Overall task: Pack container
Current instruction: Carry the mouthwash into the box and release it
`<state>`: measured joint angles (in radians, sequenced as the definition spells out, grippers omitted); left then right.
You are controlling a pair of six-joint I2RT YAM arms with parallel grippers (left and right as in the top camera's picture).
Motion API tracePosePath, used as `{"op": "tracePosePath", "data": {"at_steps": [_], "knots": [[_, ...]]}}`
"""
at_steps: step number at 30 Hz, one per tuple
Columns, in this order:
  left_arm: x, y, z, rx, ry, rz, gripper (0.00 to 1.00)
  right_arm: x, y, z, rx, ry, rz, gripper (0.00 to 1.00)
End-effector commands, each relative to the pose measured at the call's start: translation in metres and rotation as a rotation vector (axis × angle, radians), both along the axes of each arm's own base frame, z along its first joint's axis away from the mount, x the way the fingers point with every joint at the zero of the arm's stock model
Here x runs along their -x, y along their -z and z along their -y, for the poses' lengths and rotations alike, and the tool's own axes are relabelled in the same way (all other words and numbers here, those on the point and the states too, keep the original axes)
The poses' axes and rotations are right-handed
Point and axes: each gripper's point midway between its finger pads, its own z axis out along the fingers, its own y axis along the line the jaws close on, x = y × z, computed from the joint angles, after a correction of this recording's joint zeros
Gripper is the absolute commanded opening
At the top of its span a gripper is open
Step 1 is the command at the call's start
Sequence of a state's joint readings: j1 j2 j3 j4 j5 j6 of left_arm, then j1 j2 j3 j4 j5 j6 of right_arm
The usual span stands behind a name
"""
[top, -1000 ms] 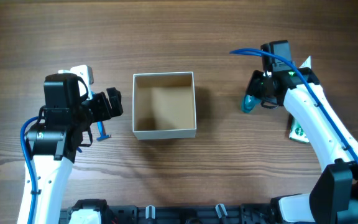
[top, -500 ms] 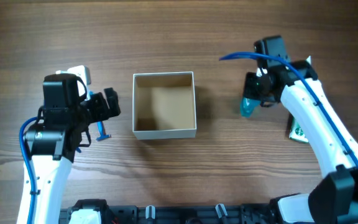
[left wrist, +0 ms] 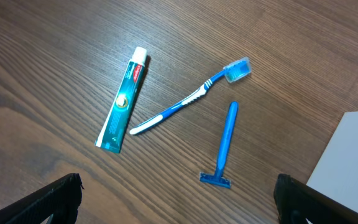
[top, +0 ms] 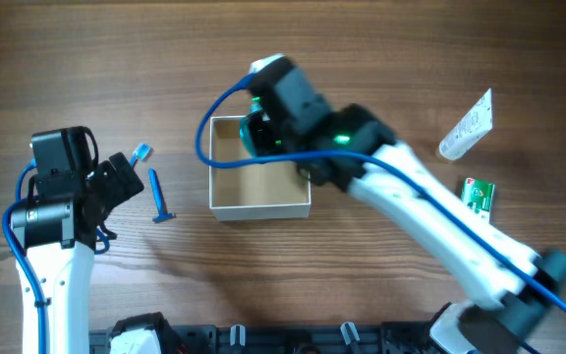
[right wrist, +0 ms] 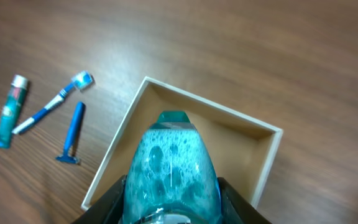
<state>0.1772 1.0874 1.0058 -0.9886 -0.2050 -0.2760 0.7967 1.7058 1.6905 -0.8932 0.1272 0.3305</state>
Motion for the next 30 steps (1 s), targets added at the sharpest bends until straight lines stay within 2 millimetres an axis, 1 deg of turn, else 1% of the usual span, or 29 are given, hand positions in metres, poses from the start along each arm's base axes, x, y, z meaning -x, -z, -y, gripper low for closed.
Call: {"op": "tracePosePath", "data": {"at_steps": [1,3,4,7,8,11,14,15,16,18,19,20,21,22,23,24,26,28,30], "knots": [[0.0,-0.006,-0.007,-0.024,-0.029,0.002,1.0,-0.015,0.032,-0.011,0.02,0.115,-0.039,0.04],[0.001,-0.005,-0.007,-0.024,-0.029,-0.001,1.0,-0.019,0.052,-0.018,0.018,0.151,-0.077,0.04],[0.001,-0.005,-0.007,-0.023,-0.029,-0.003,1.0,-0.022,0.058,-0.024,0.008,0.149,-0.08,0.04],[0.001,-0.005,-0.007,-0.023,-0.029,-0.003,1.0,-0.037,0.066,-0.04,-0.033,0.149,-0.049,0.04],[0.001,-0.005,-0.007,-0.023,-0.029,-0.003,1.0,-0.038,0.068,-0.041,-0.034,0.15,-0.049,0.04],[0.002,-0.005,-0.007,-0.023,-0.029,-0.004,1.0,-0.04,0.095,-0.042,0.001,0.17,-0.088,0.04],[0.002,-0.005,-0.007,-0.023,-0.029,-0.007,1.0,-0.04,0.11,-0.043,0.025,0.171,-0.107,0.04],[0.002,-0.005,-0.007,-0.023,-0.029,-0.007,1.0,-0.04,0.111,-0.043,0.027,0.171,-0.108,0.06],[0.002,-0.005,-0.007,-0.022,-0.029,-0.007,1.0,-0.041,0.113,-0.043,0.029,0.171,-0.11,0.12],[0.002,-0.005,-0.007,-0.022,-0.029,-0.007,1.0,-0.042,0.116,-0.045,0.027,0.169,-0.109,0.43],[0.002,-0.005,-0.007,-0.022,-0.029,-0.007,1.0,-0.042,0.117,-0.046,0.026,0.167,-0.11,0.53],[0.002,-0.005,-0.007,-0.022,-0.029,-0.007,1.0,-0.042,0.117,-0.046,0.026,0.167,-0.11,0.56],[0.002,-0.005,-0.007,-0.022,-0.029,-0.007,1.0,-0.041,0.117,-0.046,0.025,0.163,-0.113,0.63],[0.002,-0.005,-0.007,-0.022,-0.029,-0.007,1.0,-0.04,0.117,-0.048,0.022,0.151,-0.119,0.76],[0.002,-0.005,-0.007,-0.022,-0.029,-0.007,1.0,-0.037,0.118,-0.052,0.019,0.112,-0.129,0.82],[0.002,-0.005,-0.007,-0.022,-0.029,-0.007,1.0,-0.035,0.118,-0.054,0.019,0.085,-0.134,0.84],[0.002,-0.005,-0.007,-0.022,-0.029,-0.006,1.0,-0.034,0.118,-0.054,0.021,0.084,-0.135,0.86],[0.002,-0.005,-0.007,-0.023,-0.029,-0.006,1.0,-0.033,0.116,-0.055,0.025,0.057,-0.13,0.86],[0.002,-0.005,-0.007,-0.023,-0.029,-0.006,1.0,-0.03,0.105,-0.056,0.022,0.021,-0.112,0.86]]}}
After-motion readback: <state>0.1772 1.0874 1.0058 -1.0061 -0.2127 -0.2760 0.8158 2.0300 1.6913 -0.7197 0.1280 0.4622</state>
